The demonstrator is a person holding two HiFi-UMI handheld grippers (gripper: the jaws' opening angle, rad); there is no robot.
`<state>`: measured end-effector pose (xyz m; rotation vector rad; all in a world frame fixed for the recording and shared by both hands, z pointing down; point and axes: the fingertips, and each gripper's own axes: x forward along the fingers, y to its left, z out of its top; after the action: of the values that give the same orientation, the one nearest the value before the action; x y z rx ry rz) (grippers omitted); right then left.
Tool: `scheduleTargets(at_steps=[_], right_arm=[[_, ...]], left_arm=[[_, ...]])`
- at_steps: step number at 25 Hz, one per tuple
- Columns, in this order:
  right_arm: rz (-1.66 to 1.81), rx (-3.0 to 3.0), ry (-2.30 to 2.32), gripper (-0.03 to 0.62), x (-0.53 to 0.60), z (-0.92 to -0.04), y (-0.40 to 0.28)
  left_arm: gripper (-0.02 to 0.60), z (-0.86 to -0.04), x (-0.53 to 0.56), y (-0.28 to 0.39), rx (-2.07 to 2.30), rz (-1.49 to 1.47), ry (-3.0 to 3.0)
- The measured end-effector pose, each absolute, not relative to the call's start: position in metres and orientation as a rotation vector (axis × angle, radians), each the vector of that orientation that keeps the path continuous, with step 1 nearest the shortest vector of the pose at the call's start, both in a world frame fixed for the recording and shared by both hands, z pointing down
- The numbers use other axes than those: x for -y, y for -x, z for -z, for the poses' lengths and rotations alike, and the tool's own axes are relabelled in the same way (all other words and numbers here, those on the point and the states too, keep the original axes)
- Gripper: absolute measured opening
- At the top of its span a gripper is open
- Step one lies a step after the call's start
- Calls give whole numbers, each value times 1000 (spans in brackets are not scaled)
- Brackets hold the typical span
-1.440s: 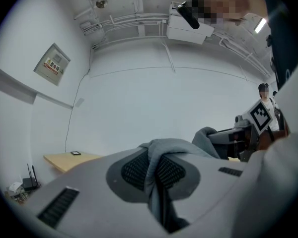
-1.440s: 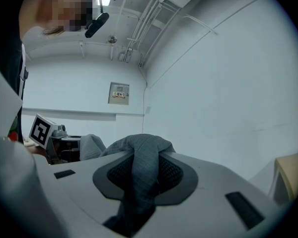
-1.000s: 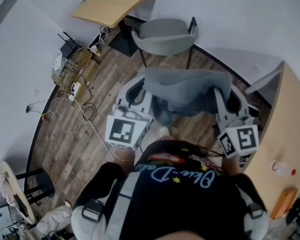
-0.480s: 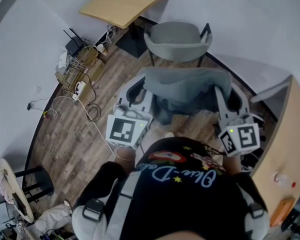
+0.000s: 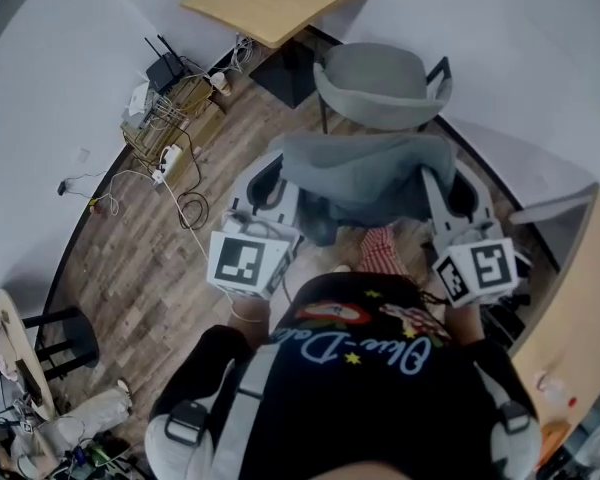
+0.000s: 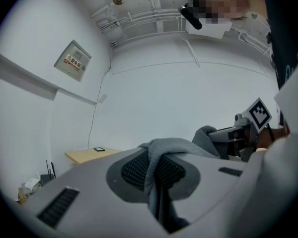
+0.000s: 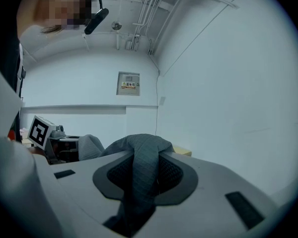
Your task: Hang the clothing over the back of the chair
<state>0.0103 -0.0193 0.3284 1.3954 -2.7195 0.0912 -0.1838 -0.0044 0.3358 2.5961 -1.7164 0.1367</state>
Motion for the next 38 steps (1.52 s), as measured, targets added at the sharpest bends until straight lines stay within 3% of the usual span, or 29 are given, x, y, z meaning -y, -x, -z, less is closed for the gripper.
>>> scheduleTargets(at_steps=[21,38], right_arm=[[-125,2960,-807,87,133,-326,95],[-93,3047,-631,88,228,-294,107]], left_arm=[[23,-316,46,266,2181,-202,-2195],[23,-282,121,269,2374,-204,-2094]])
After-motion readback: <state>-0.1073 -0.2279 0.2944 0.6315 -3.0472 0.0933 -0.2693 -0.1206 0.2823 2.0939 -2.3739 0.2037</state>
